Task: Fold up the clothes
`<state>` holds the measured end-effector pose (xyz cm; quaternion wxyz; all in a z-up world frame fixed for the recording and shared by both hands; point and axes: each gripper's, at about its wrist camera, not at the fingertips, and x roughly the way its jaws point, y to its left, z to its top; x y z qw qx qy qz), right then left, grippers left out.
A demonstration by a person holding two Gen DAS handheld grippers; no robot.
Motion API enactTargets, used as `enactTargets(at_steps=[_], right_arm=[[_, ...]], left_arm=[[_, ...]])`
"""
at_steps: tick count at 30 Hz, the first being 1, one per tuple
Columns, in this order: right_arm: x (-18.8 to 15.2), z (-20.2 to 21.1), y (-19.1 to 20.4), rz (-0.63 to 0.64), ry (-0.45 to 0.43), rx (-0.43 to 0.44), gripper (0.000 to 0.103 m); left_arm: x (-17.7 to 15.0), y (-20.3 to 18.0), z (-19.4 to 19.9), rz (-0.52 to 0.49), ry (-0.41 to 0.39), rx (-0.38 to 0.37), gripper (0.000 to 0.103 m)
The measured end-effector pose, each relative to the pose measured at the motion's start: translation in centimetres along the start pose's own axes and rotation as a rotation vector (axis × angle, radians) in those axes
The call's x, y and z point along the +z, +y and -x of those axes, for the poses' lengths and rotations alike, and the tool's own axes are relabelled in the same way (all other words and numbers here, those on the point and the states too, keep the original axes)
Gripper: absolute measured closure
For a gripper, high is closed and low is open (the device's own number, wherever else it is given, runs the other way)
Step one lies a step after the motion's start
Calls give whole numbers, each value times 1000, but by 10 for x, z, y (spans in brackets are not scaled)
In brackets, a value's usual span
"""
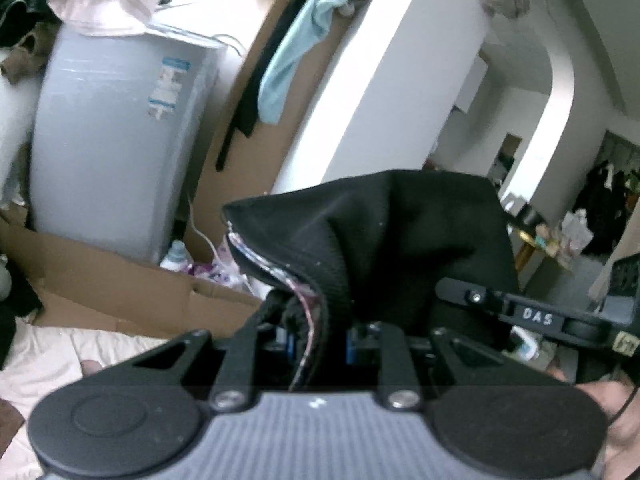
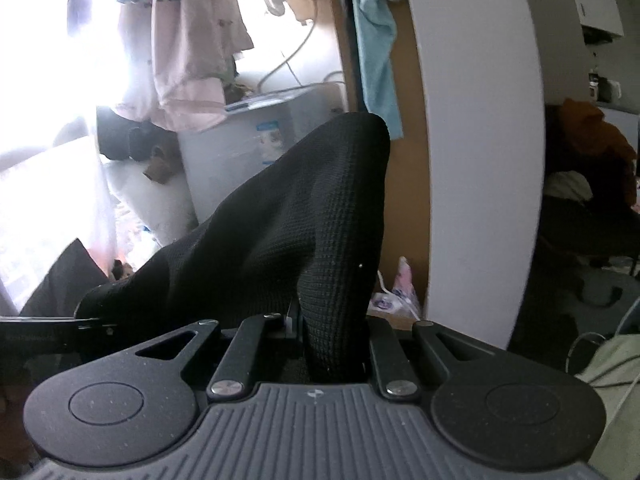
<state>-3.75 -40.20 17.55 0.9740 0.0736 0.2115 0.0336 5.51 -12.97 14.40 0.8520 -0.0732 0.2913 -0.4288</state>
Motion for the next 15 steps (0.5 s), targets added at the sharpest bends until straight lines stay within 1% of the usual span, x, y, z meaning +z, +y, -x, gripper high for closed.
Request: enactTargets(at_steps=[10,15], right_arm=[[-40,-9,-73,-76,8,-37,92],[-59,-17,-105,-117,23,-76,92]], left_arm=[[-26,-36,-57,-64,59,-1,80],[-39,-48,-87,-96,97,-17,80]])
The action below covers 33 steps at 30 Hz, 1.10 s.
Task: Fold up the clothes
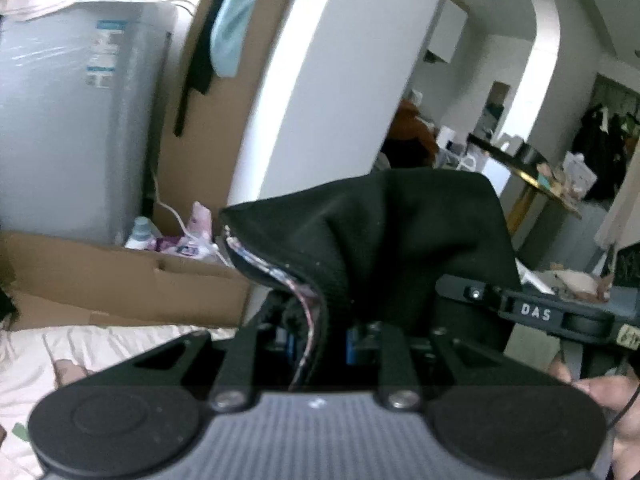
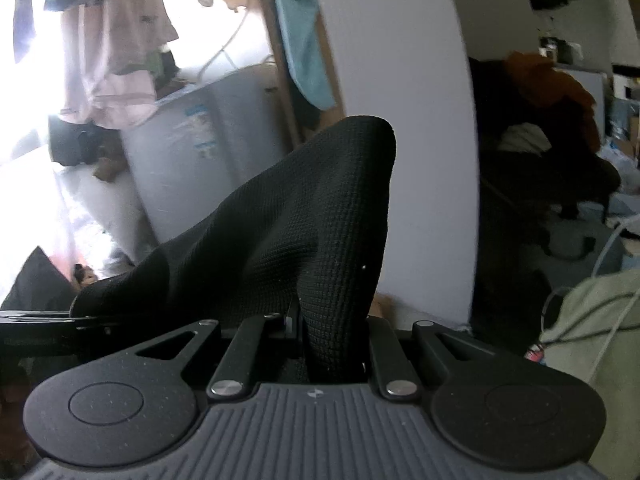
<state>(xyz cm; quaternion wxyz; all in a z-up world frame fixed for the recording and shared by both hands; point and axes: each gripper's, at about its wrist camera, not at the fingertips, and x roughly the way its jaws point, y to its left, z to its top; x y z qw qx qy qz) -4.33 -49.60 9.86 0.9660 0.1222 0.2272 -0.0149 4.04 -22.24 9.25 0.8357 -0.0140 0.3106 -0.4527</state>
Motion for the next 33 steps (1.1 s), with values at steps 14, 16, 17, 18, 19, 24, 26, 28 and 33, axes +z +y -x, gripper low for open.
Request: enactTargets(at_steps=[14,16,17,18,19,24,26,28,33], right_arm=[[-52,-48,-79,-49,66,-111,92],[-60,-56,-91,-58,76,-131,92],[-64,-59,-96,-62,81,-140,92],[-68,-63,-101,-65,86,-148,92],[-72,-67,-105,-66,91,-157,92],[-87,-92,-125,-61,138,-208,92],[-92,-103,-132,-50,159,-237,92],[-101,-115,-141,-58,174,-264,92],[-119,-144,-162,-73,197,-329,92]], left_arm=[[-41,6,-112,3,135,-124,80],[-49,6,-127,4,140,-143,80],[-54,6,-135,10,144,-150,80],[-58,6,-142,16,147,-153,80],[-61,7,-150,23,151,-157,80],[-80,11,-185,47,170,-167,80],[-87,14,-198,58,178,-173,80],[-94,14,-212,56,183,-174,80],[-115,20,-253,103,198,-193,80]])
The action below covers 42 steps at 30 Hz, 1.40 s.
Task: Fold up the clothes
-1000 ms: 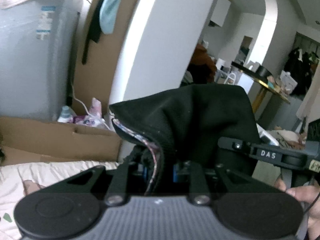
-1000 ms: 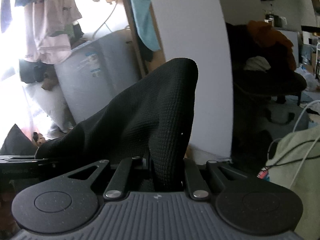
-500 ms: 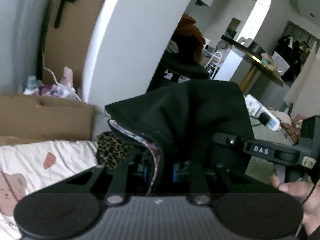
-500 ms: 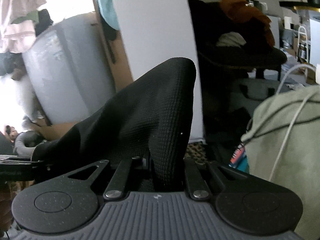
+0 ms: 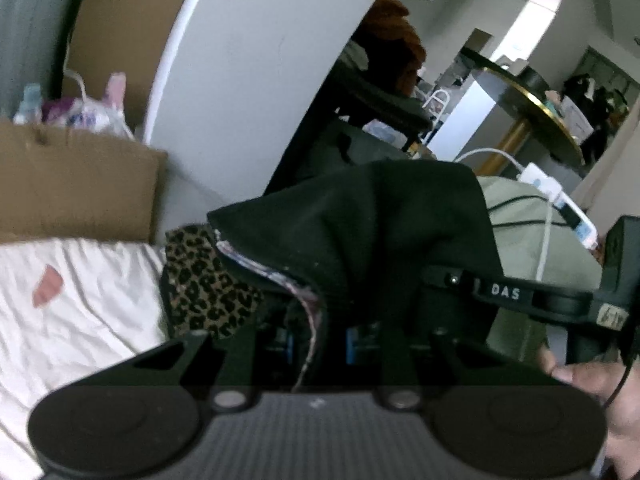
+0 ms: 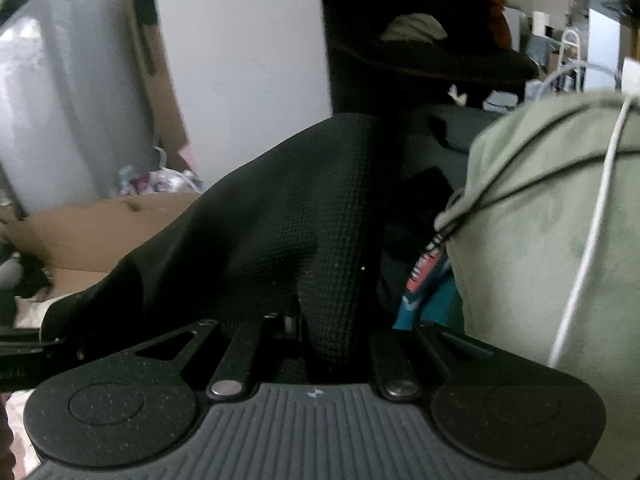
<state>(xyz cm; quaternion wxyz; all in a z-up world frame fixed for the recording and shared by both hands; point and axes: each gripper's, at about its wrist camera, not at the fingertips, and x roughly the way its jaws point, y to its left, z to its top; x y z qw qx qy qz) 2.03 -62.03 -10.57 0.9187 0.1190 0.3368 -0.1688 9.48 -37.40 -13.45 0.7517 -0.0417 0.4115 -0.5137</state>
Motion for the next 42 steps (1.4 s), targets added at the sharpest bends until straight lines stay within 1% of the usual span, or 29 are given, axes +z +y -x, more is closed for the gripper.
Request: enactTargets(at_steps=[5,8,12,16,24,29,33,39,42], right_arm=[[-8,-44,-7,7,28,-40,92],[-12,-69,-8,9,47,-64,91],[-12,-97,-9,28,54,-61,91],[-6,-127,-11,37,70,-57,90],[9,-181,-7,67,102,-46,89],[16,-214,-7,94,123,-58,88],[17,-240,-4,156,132,-78,88],[19,-268,-2,211,123,-110,88],[16,-280,-1,238,116,-114,88]], left_arm=[[-13,23,-38,53,12,-1,80],[-17,34,-57,44,24,5,80],[-15,50,-77,57,30,6,80],[-10,64,-93,44,29,22,80],[2,92,-122,74,41,57,80],[9,106,-142,91,60,80,80],[14,114,-158,92,70,103,80],[17,121,-170,81,71,120,80],[15,126,-174,100,74,128,80]])
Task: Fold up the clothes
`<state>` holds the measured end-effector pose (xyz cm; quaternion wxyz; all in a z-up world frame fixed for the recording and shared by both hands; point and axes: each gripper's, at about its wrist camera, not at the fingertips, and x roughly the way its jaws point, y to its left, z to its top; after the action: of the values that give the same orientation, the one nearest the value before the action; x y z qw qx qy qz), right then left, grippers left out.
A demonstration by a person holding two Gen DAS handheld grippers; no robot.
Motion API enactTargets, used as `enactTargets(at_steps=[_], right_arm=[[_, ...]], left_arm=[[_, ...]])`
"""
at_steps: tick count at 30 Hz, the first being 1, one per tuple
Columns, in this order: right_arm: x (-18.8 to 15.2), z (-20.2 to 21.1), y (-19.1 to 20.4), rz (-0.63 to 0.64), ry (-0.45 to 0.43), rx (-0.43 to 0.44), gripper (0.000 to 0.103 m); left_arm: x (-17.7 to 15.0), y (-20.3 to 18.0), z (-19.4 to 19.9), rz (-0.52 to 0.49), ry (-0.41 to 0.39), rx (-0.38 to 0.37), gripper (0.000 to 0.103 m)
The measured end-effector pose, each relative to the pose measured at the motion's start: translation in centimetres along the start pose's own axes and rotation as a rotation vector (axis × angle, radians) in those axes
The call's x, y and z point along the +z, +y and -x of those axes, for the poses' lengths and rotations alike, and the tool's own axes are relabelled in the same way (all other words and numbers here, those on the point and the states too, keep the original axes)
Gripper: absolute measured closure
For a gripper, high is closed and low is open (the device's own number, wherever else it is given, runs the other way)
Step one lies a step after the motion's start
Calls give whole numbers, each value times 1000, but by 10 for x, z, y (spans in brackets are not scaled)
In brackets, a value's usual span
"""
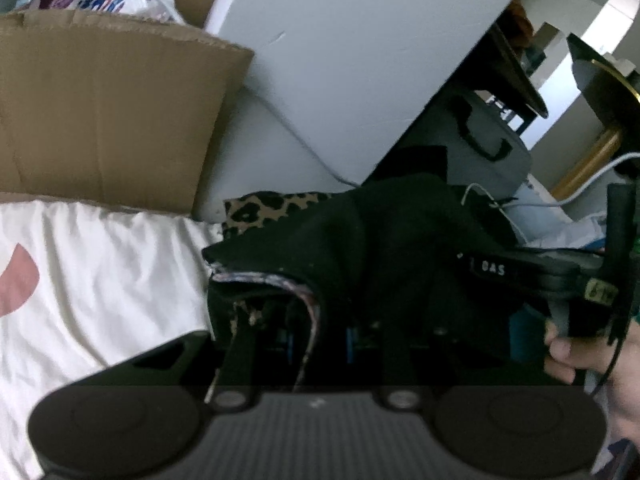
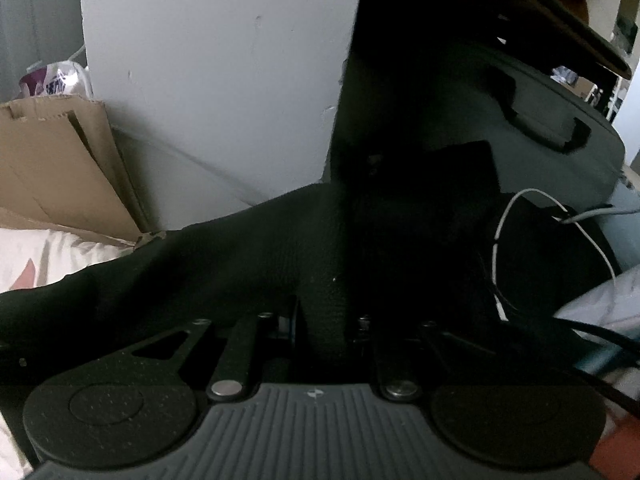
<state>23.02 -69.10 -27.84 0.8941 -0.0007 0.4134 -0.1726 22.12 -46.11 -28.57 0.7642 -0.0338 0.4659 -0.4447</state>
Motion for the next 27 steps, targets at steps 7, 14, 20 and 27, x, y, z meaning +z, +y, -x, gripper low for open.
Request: enactTargets(at_steps=[7,14,20,27], right_arm=[[17,6,2,97,-114,-187,86],[3,41,0,-17,-160,-54,86],[-32,50,16,-74,-127,13,83],[-77,62,30,-202,-94,66,81]], left_arm=[[2,4,-12,7,17,8,80],[5,15,-10,35,44,-28,72],[5,21,-1,0,42,-10,44],[10,41,-12,85,88,-44,32]])
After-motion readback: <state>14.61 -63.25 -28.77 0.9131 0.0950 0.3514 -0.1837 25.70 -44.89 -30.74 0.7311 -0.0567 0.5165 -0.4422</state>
